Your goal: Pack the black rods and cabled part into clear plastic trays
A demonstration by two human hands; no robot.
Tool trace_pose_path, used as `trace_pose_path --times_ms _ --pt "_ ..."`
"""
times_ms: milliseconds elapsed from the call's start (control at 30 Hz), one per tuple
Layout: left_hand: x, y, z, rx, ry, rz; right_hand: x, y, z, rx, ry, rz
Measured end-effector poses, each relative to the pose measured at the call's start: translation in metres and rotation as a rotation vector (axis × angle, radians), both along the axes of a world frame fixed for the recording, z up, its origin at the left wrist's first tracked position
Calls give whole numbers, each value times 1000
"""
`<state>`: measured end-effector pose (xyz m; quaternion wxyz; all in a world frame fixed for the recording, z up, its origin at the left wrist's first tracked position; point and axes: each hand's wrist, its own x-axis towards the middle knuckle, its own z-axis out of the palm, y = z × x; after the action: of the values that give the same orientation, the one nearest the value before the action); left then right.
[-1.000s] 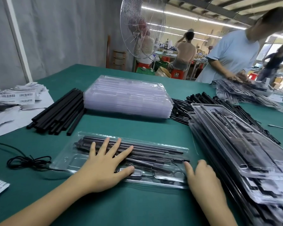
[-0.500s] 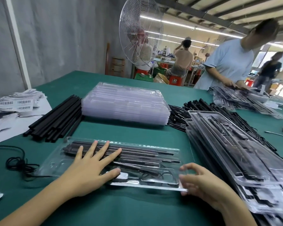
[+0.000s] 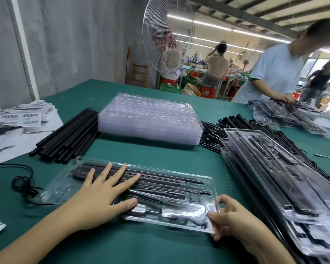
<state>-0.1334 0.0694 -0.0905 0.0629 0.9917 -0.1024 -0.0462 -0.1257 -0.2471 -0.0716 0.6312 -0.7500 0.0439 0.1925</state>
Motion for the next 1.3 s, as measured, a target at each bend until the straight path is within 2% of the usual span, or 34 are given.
trace_pose_path --times_ms 433,633,767,967,1000,1100,1133,1300 --pt "3 5 -3 -45 -15 -21 1 4 -5 96 -27 -68" --pt "5 11 3 -108 -14 -32 3 7 -5 2 -61 -88" --pt "2 44 10 -123 -61 -34 15 4 -2 -79 -126 -240" --pt "-14 64 -9 -7 -107 -110 32 1 -2 -335 -220 -364" --pt "-13 63 -12 16 -129 -106 31 4 -3 -455 -265 -381" --pt "-11 60 -13 69 -126 -108 21 9 -1 -1040 -358 -338" --pt "-9 60 -14 86 -123 -120 14 11 2 -1113 -363 -330" --pt "-9 64 -15 102 -45 -143 -16 19 7 -1127 -265 -291"
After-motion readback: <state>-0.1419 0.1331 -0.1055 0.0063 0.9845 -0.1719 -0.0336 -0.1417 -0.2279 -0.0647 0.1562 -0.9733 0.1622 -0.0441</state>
